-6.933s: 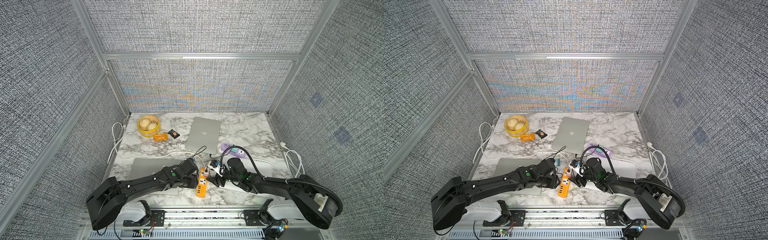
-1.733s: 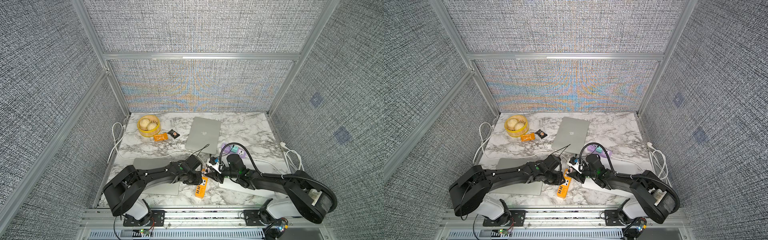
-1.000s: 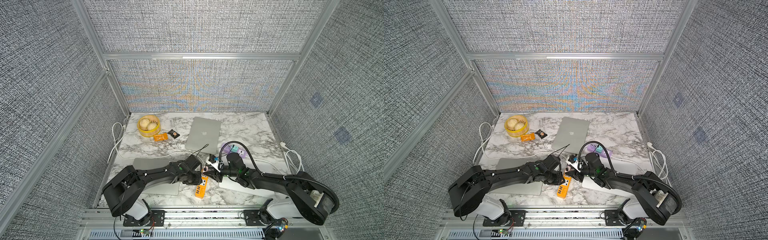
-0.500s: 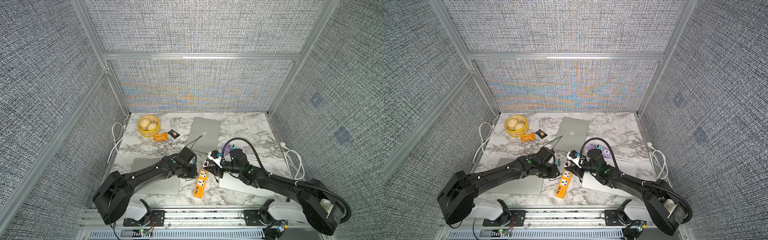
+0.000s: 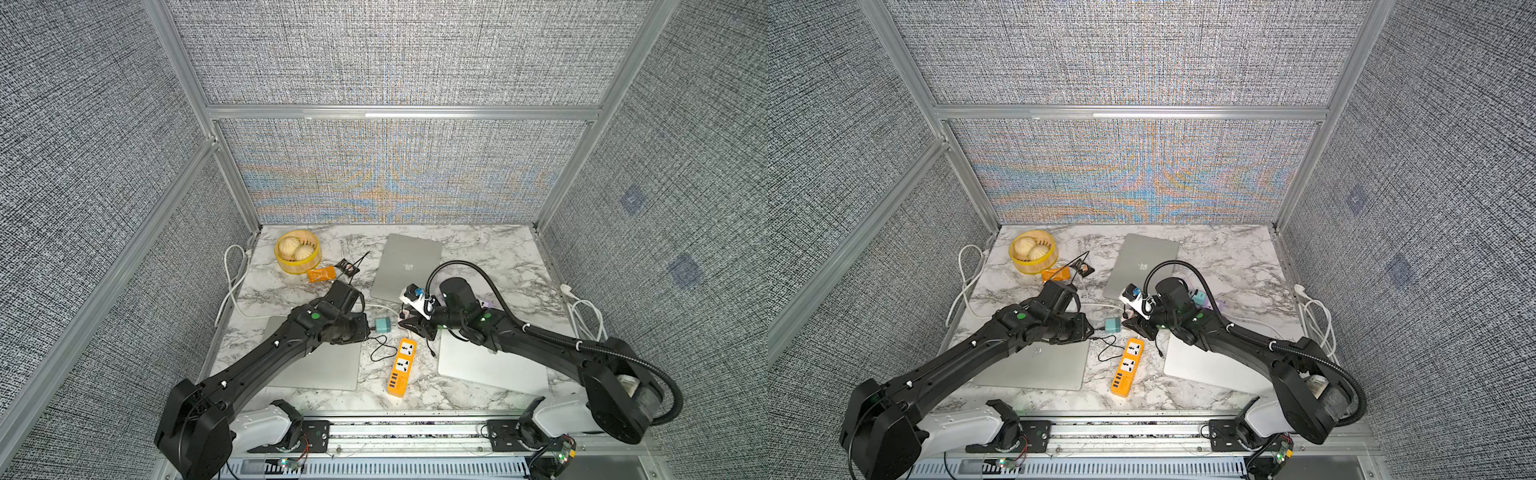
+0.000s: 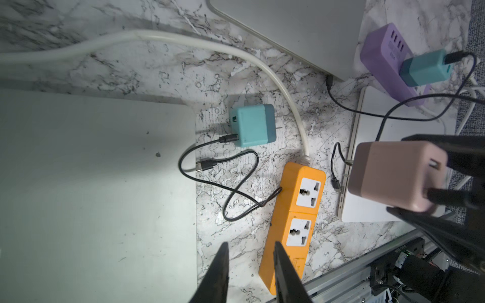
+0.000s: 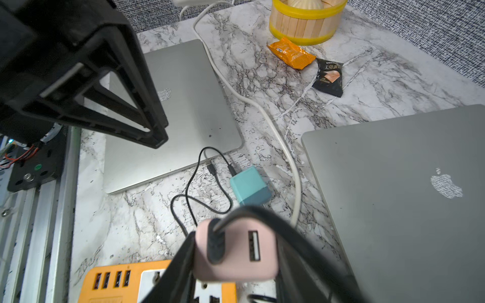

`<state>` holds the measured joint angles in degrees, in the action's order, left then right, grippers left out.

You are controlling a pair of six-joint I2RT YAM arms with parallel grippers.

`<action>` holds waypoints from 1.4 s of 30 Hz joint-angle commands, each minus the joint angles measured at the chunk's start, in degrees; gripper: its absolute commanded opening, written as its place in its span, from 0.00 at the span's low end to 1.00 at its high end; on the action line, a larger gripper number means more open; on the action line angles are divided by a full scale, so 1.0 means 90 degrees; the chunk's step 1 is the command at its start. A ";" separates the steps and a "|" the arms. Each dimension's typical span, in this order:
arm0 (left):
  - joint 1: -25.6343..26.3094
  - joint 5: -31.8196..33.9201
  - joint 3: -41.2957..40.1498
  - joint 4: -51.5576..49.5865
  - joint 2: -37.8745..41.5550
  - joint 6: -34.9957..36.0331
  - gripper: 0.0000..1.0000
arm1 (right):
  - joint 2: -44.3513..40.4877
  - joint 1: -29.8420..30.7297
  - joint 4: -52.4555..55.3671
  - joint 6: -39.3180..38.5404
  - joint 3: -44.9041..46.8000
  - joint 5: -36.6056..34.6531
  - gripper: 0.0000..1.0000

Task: Unplug the laptop charger
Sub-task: Place the plug at the center of the board.

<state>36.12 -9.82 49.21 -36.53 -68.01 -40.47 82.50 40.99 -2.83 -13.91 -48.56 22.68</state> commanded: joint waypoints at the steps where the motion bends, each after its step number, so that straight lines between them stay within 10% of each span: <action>1: -0.0184 0.0221 -0.0059 -0.0256 0.0176 0.0161 0.30 | 0.0279 0.0173 0.0887 -0.0158 -0.0458 -0.0499 0.24; 24: -0.2121 -0.0213 -0.0918 -0.0206 0.1246 0.0499 0.32 | 0.4004 0.0876 0.3906 -0.0978 -0.5412 -0.1342 0.25; 42: -0.2754 -0.0549 -0.1083 -0.0082 0.1287 0.0672 0.32 | 0.5491 0.1108 0.5779 -0.1418 -0.7447 -0.2188 0.26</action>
<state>11.73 -13.74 39.38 -38.26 -56.23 -35.31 130.96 50.68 44.95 -25.63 -113.89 4.56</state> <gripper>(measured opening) 0.316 0.433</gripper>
